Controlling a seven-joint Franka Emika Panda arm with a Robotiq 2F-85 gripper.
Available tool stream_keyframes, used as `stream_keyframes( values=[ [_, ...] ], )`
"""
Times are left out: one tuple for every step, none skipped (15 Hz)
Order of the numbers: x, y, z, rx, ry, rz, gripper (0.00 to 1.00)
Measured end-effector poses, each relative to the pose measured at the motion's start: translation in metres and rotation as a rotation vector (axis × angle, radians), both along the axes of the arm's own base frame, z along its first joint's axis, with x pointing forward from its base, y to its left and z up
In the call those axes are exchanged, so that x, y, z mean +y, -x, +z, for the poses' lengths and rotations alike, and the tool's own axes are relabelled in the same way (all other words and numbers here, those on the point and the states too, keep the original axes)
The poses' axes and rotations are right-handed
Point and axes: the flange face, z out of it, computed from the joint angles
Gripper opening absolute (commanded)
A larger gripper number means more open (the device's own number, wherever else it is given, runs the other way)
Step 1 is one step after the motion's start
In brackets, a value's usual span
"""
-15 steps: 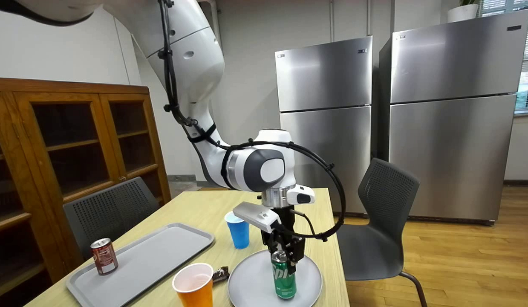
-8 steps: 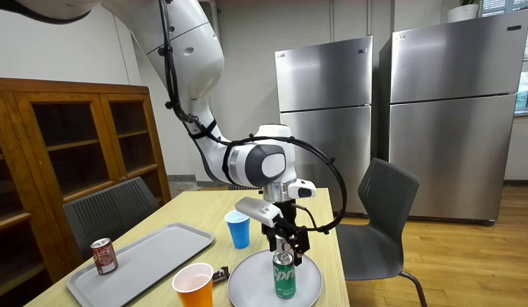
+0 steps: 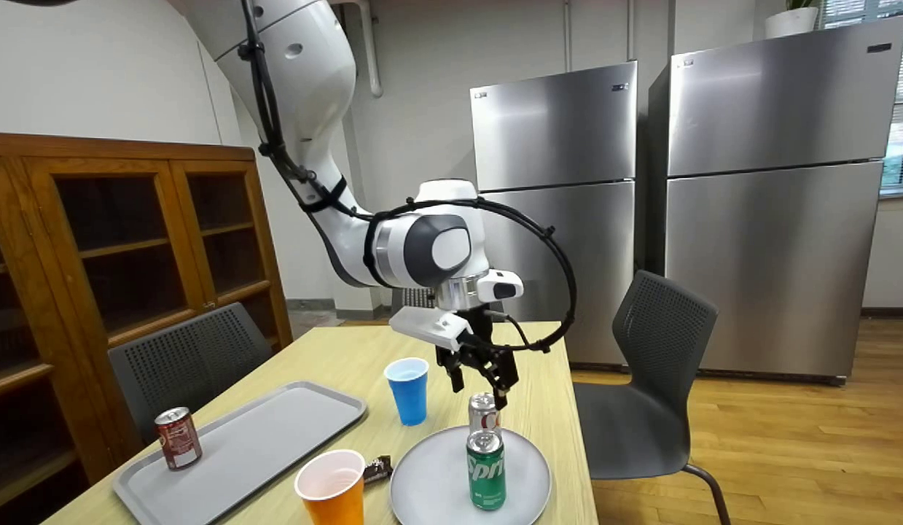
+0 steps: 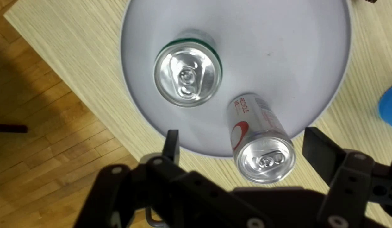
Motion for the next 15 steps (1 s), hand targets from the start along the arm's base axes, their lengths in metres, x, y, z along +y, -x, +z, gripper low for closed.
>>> stream_keyframes(
  values=[
    [0.009,-0.002,0.004,-0.009,0.005,0.018,1.00],
    [0.019,-0.005,0.008,-0.016,0.009,0.036,1.00],
    [0.031,-0.007,0.011,-0.022,0.012,0.054,1.00],
    [0.044,-0.009,0.013,-0.026,0.014,0.072,1.00],
    [0.059,-0.011,0.016,-0.030,0.014,0.092,1.00],
    [0.073,-0.012,0.018,-0.034,0.012,0.112,1.00],
    [0.090,-0.014,0.020,-0.037,0.011,0.135,1.00],
    [0.107,-0.015,0.022,-0.041,0.010,0.158,1.00],
    [0.125,-0.017,0.024,-0.045,0.009,0.182,1.00],
    [0.143,-0.018,0.026,-0.050,0.009,0.207,1.00],
    [0.162,-0.019,0.028,-0.054,0.010,0.234,1.00],
    [0.181,-0.019,0.029,-0.057,0.009,0.262,1.00],
    [0.200,-0.019,0.030,-0.060,0.009,0.291,1.00],
    [0.219,-0.018,0.031,-0.063,0.008,0.321,1.00],
    [0.236,-0.017,0.032,-0.066,0.008,0.350,1.00]
  ],
)
